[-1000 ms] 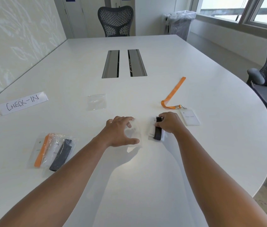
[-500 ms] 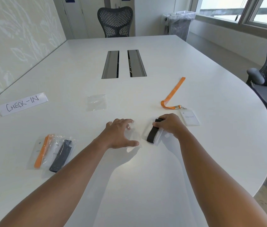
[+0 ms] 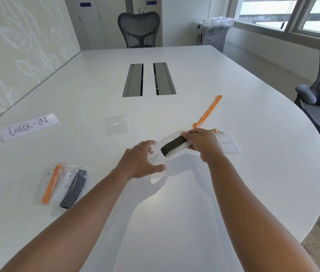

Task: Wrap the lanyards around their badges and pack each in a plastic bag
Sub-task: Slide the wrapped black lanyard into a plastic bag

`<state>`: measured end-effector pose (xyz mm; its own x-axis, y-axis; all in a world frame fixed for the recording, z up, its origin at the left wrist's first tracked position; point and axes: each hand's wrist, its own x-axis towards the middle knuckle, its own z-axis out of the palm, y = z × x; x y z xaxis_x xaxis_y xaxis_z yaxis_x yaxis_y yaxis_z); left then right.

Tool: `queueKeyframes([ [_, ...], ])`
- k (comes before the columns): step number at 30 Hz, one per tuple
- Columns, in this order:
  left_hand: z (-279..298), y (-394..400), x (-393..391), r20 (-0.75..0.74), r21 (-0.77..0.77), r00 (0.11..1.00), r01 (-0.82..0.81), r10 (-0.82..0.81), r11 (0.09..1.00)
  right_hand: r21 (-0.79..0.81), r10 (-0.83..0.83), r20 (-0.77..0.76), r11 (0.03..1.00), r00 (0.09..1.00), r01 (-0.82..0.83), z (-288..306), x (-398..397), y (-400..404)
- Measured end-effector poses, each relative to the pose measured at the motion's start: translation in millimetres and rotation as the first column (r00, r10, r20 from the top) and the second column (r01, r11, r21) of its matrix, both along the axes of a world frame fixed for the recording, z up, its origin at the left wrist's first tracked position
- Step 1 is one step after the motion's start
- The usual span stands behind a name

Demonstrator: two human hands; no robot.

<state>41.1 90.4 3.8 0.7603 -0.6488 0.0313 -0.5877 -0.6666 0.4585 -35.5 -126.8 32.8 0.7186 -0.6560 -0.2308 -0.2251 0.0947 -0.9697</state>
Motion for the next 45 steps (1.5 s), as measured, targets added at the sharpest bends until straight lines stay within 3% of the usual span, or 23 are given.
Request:
queueKeyframes([
  [15,4.2,1.3,-1.0,0.033,-0.102,0.999,-0.015,0.018,0.995,-0.199,-0.101,0.058,0.974,0.993,0.11,7.5,2.0,15.6],
  [28,14.2,-12.4,-5.9,0.13,-0.093,0.991,0.006,0.006,0.996,-0.148,0.086,0.073,0.986,0.994,-0.075,11.0,1.3,25.2],
  [30,19.1,-15.2,-6.8,0.078,-0.125,0.997,-0.01,0.02,0.992,-0.16,0.129,0.072,0.98,0.989,-0.116,12.0,2.3,30.3],
  [35,33.6,-14.5,-2.0,-0.33,-0.399,0.943,-0.091,-0.051,0.912,-0.212,0.144,0.088,0.97,0.986,-0.122,19.4,3.5,31.3],
  [39,37.6,-13.8,3.4,-0.488,-0.547,0.868,-0.219,-0.095,0.808,-0.29,0.194,0.107,0.944,0.975,-0.156,30.8,1.7,29.0],
  [45,43.2,-17.4,-0.4,-0.613,-0.621,0.785,-0.407,-0.091,0.67,-0.445,0.325,0.048,0.854,0.945,-0.271,41.5,0.7,31.4],
])
